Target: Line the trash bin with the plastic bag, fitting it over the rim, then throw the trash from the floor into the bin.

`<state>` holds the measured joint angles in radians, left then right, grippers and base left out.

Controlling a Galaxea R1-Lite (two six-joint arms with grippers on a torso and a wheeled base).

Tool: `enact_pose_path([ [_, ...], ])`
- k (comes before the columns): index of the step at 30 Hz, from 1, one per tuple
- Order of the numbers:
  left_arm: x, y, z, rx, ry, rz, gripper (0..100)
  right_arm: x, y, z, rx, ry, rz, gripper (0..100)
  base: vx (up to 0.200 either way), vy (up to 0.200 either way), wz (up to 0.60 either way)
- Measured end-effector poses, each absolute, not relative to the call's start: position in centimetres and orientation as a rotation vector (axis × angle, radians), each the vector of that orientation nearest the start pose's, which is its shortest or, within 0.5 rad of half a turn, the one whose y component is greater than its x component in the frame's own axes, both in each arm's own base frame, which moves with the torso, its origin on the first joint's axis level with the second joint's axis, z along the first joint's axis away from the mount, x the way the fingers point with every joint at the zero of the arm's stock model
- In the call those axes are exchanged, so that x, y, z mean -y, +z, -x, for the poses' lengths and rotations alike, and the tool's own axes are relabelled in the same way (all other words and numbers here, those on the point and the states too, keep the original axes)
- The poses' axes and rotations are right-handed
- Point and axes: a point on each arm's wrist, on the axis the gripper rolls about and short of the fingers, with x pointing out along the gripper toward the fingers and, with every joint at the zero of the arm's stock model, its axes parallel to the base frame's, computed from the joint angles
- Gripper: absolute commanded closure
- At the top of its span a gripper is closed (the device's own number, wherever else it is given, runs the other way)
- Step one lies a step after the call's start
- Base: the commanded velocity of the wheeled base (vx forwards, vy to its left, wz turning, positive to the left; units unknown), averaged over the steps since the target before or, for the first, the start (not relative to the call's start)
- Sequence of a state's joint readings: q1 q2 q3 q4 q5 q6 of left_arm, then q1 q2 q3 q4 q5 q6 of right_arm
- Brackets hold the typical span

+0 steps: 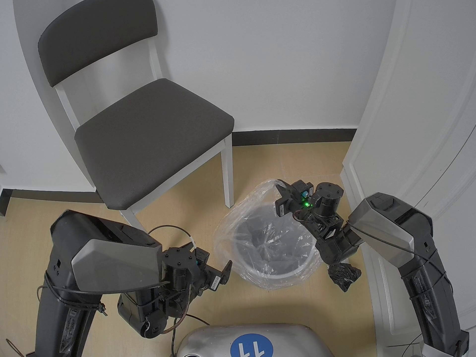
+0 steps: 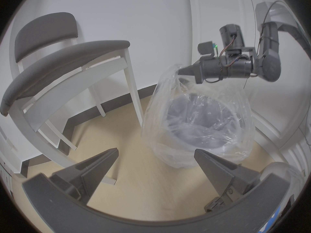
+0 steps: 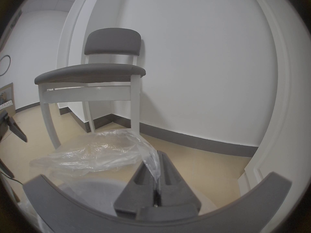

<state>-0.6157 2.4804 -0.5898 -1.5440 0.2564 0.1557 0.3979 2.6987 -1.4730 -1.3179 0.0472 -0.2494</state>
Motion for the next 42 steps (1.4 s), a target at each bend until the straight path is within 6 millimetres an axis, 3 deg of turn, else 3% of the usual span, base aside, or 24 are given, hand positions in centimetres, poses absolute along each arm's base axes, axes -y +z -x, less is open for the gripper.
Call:
enact_pose_path([
  [13, 20.3, -1.4, -27.7, -0.236, -0.41, -0.282, 0, -20.6, -1.4, -49.8, 0.238, 0.352, 0.206, 100, 0.0, 0.0, 0.0],
  [19, 20.4, -1.0, -27.6, -0.227, -0.413, -0.279, 0, -21.2, -1.5, -50.9, 0.272, 0.315, 0.194, 100, 0.0, 0.0, 0.0],
  [27, 20.9, -1.0, -27.5, -0.219, -0.426, -0.28, 0, -21.5, -3.4, -51.4, 0.211, 0.292, 0.2, 100, 0.0, 0.0, 0.0],
  [28, 20.9, -1.0, -27.5, -0.219, -0.427, -0.28, 0, -21.5, -3.5, -51.4, 0.209, 0.291, 0.197, 0, 0.0, 0.0, 0.0],
  [42, 21.2, -1.7, -27.8, -0.225, -0.426, -0.283, 0, -21.0, -1.8, -51.0, 0.325, 0.232, 0.136, 0, 0.0, 0.0, 0.0],
])
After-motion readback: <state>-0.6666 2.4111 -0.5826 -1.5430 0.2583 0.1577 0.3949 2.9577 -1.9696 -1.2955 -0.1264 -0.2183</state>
